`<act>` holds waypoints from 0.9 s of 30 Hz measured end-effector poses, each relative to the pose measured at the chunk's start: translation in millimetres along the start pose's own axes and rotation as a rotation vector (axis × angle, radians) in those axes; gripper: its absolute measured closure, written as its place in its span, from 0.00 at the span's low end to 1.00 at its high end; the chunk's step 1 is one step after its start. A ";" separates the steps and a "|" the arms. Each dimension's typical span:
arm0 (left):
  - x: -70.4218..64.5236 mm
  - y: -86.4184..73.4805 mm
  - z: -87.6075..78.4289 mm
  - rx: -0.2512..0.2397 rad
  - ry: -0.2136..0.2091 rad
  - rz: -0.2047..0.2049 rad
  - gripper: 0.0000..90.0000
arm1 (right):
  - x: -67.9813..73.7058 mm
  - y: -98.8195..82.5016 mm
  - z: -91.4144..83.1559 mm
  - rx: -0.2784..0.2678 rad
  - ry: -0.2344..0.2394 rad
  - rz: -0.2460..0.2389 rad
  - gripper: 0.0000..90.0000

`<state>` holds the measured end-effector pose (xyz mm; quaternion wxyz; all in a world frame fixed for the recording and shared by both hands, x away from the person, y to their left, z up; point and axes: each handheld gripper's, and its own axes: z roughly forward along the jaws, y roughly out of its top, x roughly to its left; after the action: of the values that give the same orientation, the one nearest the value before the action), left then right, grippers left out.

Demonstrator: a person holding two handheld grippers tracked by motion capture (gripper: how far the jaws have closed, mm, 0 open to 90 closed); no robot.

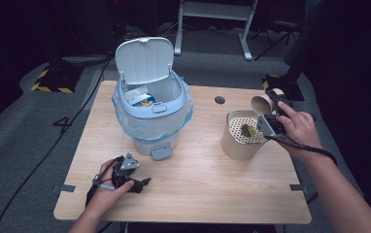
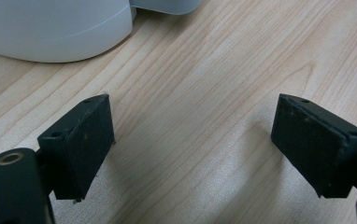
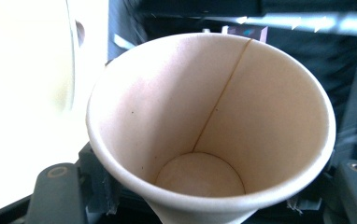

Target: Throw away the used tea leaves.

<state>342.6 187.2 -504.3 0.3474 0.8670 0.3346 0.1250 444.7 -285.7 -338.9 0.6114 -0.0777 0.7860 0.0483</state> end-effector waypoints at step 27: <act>-0.1 0.0 0.0 0.000 0.001 0.000 0.15 | -41.2 -62.5 -2.2 -0.337 0.532 1.237 0.32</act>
<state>342.5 187.2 -504.4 0.3473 0.8669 0.3348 0.1256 463.8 -344.9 -297.3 0.2377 0.2816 0.7910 0.4885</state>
